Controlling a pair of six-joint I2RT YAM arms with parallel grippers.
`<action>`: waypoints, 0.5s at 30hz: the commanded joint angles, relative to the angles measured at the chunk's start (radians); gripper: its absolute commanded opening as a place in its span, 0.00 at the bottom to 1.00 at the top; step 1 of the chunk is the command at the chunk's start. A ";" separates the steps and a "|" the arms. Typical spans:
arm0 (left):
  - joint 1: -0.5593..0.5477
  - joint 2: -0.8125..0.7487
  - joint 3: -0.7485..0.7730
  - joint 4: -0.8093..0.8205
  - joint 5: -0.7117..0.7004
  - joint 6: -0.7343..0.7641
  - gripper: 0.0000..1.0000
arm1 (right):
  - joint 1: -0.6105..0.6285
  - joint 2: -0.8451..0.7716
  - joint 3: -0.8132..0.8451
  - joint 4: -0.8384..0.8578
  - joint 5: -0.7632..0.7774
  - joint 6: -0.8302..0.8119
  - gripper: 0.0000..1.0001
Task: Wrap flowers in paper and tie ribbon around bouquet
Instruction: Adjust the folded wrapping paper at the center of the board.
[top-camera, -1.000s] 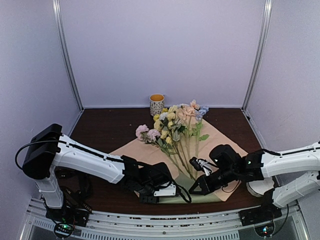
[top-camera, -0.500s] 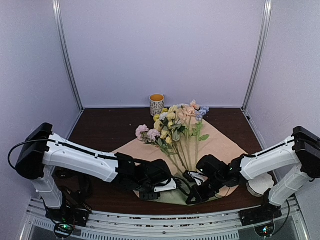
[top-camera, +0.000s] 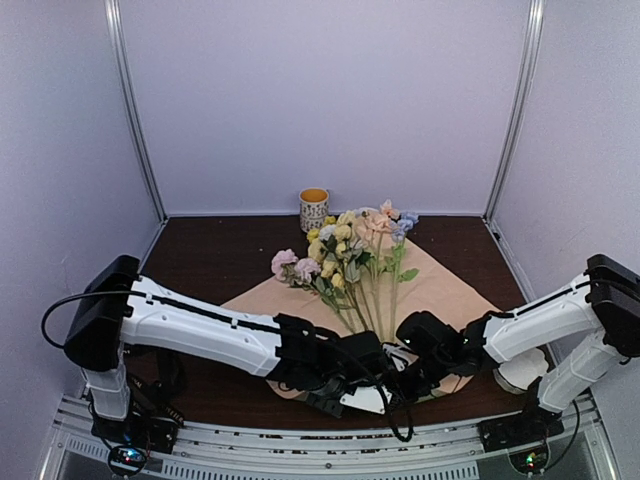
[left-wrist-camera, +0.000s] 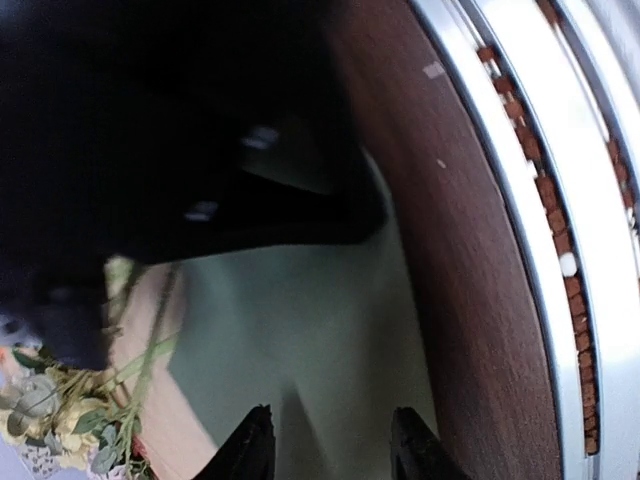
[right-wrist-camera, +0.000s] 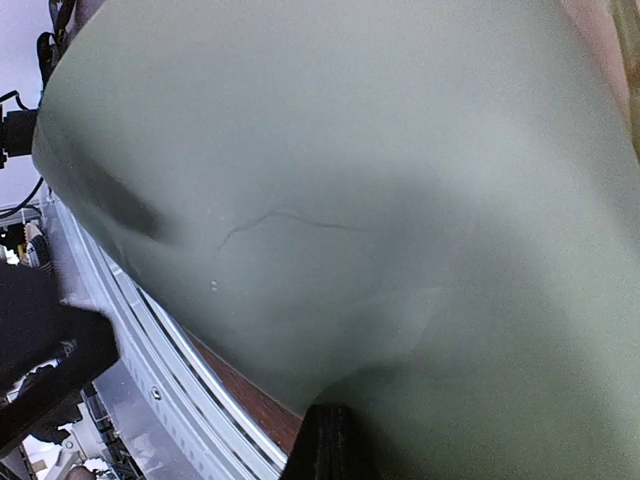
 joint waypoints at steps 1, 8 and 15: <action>0.022 0.079 -0.012 -0.088 0.027 0.216 0.43 | -0.013 0.009 -0.026 -0.006 0.058 0.018 0.00; 0.030 0.099 -0.021 -0.023 0.149 0.233 0.28 | -0.016 0.018 -0.053 0.025 0.078 0.032 0.00; 0.062 0.095 -0.061 -0.113 0.208 0.173 0.18 | -0.017 0.032 -0.047 0.008 0.090 0.038 0.00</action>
